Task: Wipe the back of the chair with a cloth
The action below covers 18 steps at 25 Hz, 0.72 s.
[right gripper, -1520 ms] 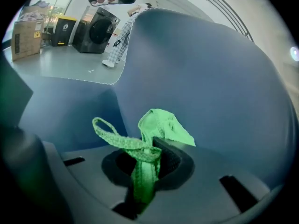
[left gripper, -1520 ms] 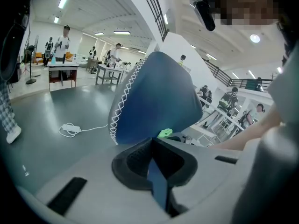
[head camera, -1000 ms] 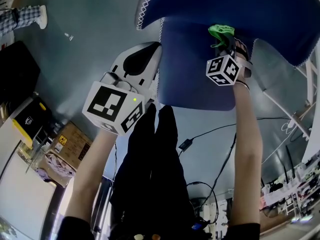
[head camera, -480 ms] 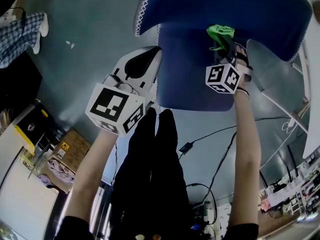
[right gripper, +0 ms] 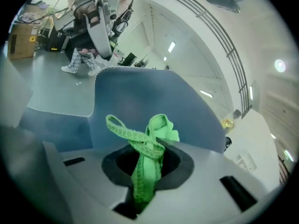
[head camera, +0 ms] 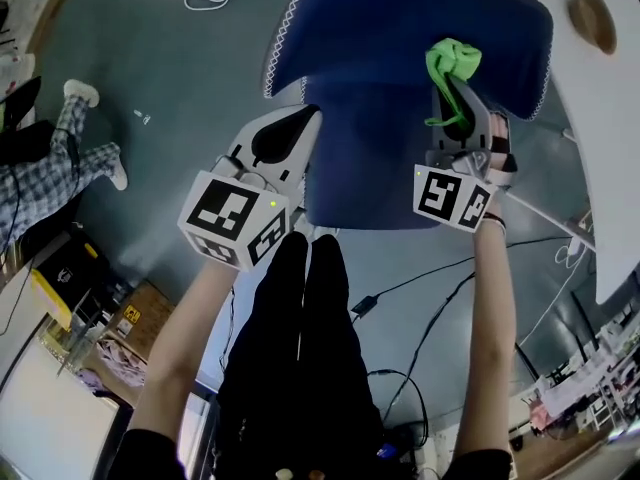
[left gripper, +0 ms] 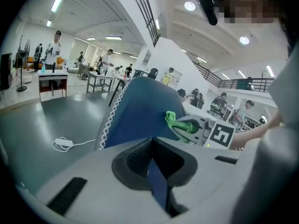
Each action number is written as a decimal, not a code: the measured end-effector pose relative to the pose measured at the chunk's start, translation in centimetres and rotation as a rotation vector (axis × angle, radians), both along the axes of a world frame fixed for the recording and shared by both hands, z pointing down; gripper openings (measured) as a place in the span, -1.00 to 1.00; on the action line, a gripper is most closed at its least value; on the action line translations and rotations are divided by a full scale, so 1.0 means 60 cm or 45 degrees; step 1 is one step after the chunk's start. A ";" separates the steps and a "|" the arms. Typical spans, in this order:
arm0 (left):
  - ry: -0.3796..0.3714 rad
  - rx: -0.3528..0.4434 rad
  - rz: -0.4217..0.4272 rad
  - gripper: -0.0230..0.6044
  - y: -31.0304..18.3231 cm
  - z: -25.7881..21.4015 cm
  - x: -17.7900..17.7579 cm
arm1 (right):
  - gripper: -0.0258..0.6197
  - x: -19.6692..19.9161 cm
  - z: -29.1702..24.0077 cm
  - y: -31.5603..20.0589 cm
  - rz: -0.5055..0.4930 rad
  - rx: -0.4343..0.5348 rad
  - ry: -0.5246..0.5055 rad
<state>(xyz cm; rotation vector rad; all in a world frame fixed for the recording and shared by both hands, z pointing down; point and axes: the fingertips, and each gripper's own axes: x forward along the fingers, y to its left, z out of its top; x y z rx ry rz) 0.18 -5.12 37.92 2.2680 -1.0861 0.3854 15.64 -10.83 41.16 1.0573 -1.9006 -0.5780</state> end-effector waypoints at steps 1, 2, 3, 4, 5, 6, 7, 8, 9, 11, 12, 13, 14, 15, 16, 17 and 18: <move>-0.007 0.013 0.010 -0.92 -0.001 -0.008 0.002 | -0.75 0.002 -0.018 0.000 -0.009 0.019 0.009; -0.020 0.027 0.023 -0.92 -0.001 -0.016 0.004 | -0.75 0.004 -0.036 0.001 -0.015 0.037 0.016; -0.034 0.041 0.036 -0.92 -0.001 -0.023 0.006 | -0.75 0.008 -0.052 0.001 -0.017 0.055 0.024; -0.047 0.053 0.047 -0.92 -0.001 -0.030 0.008 | -0.75 0.014 -0.069 -0.001 -0.014 0.077 0.032; -0.055 0.062 0.053 -0.92 -0.003 -0.035 0.009 | -0.75 0.022 -0.086 -0.005 -0.004 0.102 0.040; -0.058 0.069 0.055 -0.92 -0.005 -0.040 0.011 | -0.75 0.034 -0.104 -0.012 0.012 0.131 0.049; -0.058 0.073 0.056 -0.92 -0.008 -0.043 0.013 | -0.75 0.046 -0.121 -0.020 0.033 0.162 0.057; -0.059 0.076 0.056 -0.92 -0.009 -0.046 0.013 | -0.75 0.059 -0.139 -0.029 0.058 0.193 0.063; -0.061 0.077 0.057 -0.92 -0.009 -0.048 0.013 | -0.75 0.072 -0.157 -0.037 0.084 0.224 0.066; -0.068 0.077 0.058 -0.92 -0.009 -0.052 0.013 | -0.75 0.096 -0.198 -0.053 0.138 0.286 0.066; -0.070 0.078 0.058 -0.92 -0.009 -0.055 0.014 | -0.75 0.108 -0.220 -0.061 0.162 0.317 0.066; -0.070 0.079 0.060 -0.92 -0.008 -0.058 0.015 | -0.75 0.120 -0.242 -0.069 0.182 0.347 0.070; -0.072 0.081 0.061 -0.92 -0.007 -0.061 0.016 | -0.75 0.131 -0.260 -0.077 0.200 0.374 0.079; -0.075 0.081 0.062 -0.92 -0.005 -0.061 0.017 | -0.75 0.143 -0.276 -0.084 0.218 0.396 0.089; -0.078 0.080 0.061 -0.92 -0.003 -0.061 0.017 | -0.75 0.156 -0.288 -0.092 0.240 0.412 0.098; -0.081 0.079 0.059 -0.92 -0.001 -0.061 0.017 | -0.75 0.170 -0.298 -0.101 0.267 0.422 0.109; -0.082 0.077 0.056 -0.92 0.001 -0.061 0.016 | -0.75 0.185 -0.305 -0.109 0.296 0.428 0.124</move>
